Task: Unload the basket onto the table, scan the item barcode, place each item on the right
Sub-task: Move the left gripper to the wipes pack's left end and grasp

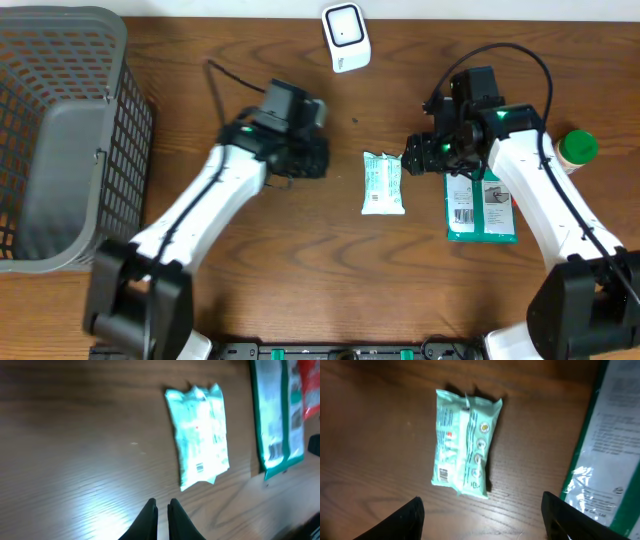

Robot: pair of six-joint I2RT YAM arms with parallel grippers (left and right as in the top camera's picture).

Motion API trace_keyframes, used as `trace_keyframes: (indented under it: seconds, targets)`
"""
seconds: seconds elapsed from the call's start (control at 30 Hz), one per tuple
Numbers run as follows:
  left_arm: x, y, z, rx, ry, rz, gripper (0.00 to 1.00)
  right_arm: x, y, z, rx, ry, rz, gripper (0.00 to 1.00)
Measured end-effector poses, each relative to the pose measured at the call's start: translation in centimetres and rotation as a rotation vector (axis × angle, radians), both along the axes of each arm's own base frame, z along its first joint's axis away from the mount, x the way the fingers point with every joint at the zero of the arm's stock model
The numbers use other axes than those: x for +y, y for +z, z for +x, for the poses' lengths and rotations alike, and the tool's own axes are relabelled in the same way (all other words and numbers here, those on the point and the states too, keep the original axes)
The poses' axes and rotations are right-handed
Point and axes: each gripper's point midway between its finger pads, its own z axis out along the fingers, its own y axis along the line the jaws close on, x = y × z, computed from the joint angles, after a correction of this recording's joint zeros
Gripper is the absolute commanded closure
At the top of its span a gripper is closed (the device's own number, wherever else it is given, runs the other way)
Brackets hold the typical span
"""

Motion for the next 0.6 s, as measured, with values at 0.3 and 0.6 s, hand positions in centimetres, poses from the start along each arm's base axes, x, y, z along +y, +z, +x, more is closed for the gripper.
trace_keyframes:
  seconds: [0.3,0.6]
  targets:
    - [-5.5,-5.1,-2.1,0.045,-0.141,0.025,0.89,2.0,-4.6,0.1,0.127,0.057,0.092,0.41]
    - [-6.6,-7.4,-2.0,0.053,-0.161,0.030,0.89,0.4,-5.9,0.8,0.158,0.004,0.121,0.40]
